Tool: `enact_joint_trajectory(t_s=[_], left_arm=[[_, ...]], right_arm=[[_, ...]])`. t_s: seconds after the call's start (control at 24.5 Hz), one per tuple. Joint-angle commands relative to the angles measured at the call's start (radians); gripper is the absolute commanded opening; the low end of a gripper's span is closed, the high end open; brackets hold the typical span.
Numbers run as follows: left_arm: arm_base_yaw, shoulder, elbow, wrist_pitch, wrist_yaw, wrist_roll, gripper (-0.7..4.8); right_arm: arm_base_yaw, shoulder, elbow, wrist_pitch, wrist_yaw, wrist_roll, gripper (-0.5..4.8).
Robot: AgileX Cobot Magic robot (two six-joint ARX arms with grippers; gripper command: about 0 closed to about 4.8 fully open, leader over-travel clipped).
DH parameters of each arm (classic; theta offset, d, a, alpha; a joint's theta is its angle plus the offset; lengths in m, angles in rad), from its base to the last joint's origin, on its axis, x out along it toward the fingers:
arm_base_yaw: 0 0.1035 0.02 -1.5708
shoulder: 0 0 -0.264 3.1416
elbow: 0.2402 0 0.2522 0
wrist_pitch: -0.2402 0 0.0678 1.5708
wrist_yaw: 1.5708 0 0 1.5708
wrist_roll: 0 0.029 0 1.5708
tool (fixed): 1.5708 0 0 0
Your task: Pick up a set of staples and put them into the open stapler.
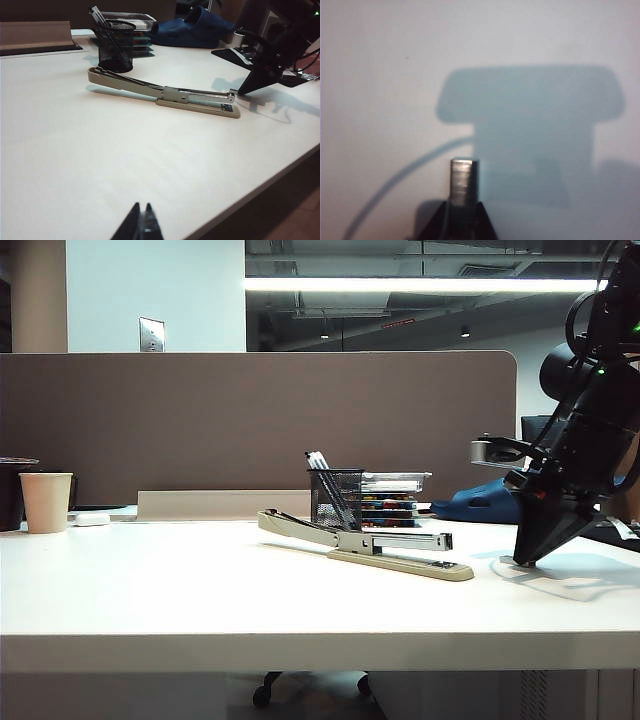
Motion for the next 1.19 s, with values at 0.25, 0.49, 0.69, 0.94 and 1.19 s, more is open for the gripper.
enact_joint_trajectory(t_s=[0.25,0.49,0.69,0.94,1.19], left_arm=[[0.001,0.000,0.002,0.000,0.005,0.001,-0.06],[0.001,0.000,0.002,0.000,0.005,0.001,-0.06],[0.001,0.000,0.002,0.000,0.005,0.001,-0.06],[0.001,0.000,0.002,-0.001,0.006,0.000,-0.06],[0.001,0.000,0.002,-0.001,0.006,0.001,-0.06]], right_arm=[[0.002,-0.003,0.001,0.009,-0.007,-0.002,0.30],[0.002,-0.009,0.002,0.015,-0.102,-0.001,0.30],[0.010,-0.012,0.002,0.032,-0.193,0.003,0.30],[0.034,-0.021,0.002,0.043,-0.225,0.002,0.30],[0.083,-0.043,0.023,0.054,-0.256,0.003,0.30]])
